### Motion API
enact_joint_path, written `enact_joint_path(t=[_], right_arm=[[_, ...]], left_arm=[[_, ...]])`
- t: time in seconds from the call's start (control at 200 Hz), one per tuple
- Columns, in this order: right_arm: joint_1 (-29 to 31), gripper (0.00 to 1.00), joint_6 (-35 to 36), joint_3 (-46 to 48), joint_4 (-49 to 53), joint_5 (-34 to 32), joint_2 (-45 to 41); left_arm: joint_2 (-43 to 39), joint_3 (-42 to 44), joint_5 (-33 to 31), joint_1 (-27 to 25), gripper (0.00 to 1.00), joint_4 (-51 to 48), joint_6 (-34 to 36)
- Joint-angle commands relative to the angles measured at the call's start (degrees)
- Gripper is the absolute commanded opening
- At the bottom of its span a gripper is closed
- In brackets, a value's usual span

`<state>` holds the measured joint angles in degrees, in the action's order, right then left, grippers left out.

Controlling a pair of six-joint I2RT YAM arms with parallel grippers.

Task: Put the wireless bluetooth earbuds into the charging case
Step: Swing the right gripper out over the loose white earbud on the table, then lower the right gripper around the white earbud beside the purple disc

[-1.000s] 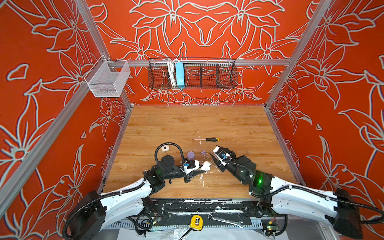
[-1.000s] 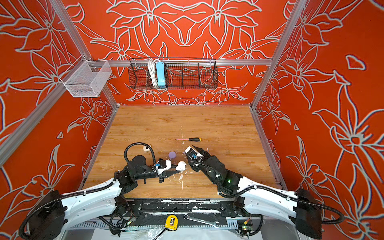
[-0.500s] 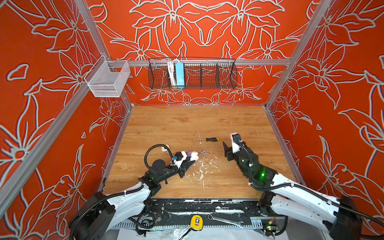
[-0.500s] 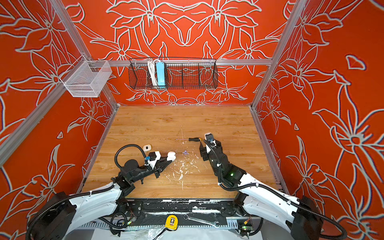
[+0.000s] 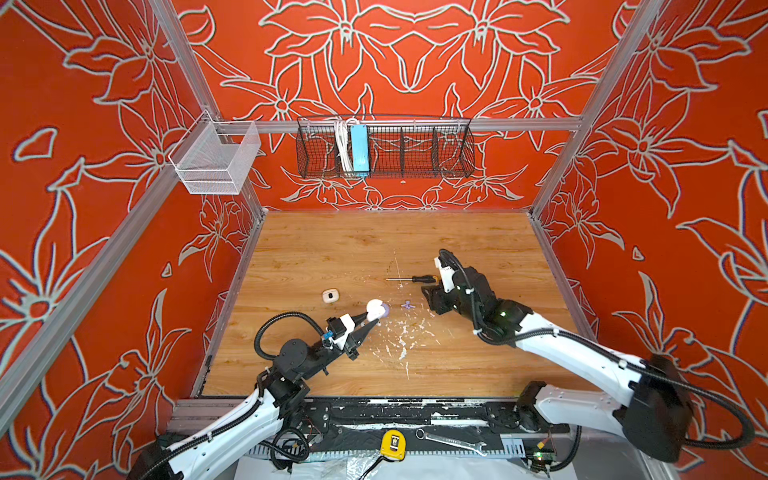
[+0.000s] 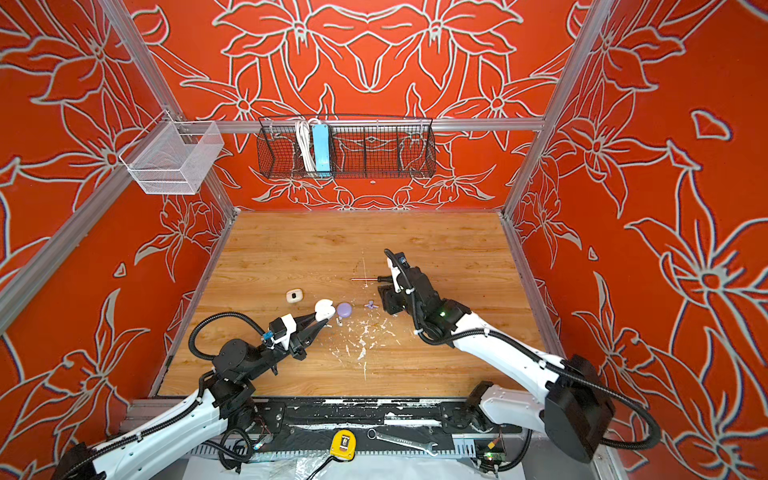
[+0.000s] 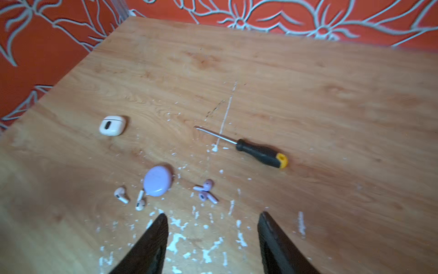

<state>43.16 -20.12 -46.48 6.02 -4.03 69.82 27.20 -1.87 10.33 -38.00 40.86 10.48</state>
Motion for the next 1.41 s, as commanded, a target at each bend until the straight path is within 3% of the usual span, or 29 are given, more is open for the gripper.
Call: enact_joint_path(t=[0.0, 0.17, 0.375, 0.811, 1.401], right_arm=[[4.74, 0.61, -7.01, -1.43, 2.77, 6.41, 2.54], [14.23, 0.61, -3.66, -4.46, -0.14, -2.41, 9.91], [14.59, 0.58, -2.02, -13.62, -2.14, 2.37, 25.07], [15.64, 0.54, -0.38, -34.61, 8.31, 5.85, 44.96], [17.08, 0.49, -1.93, -35.35, 11.22, 4.82, 49.20]], left_arm=[[-3.38, 1.67, -10.46, -0.23, 0.00, -2.22, -0.04], [-7.18, 2.42, -20.22, -0.28, 0.00, -5.12, -2.92], [-10.64, 1.87, -29.48, -0.23, 0.00, -10.72, -5.64], [-14.60, 1.52, -32.79, -0.23, 0.00, -14.51, -6.43], [-15.12, 1.63, -33.39, -0.23, 0.00, -14.45, -6.17]])
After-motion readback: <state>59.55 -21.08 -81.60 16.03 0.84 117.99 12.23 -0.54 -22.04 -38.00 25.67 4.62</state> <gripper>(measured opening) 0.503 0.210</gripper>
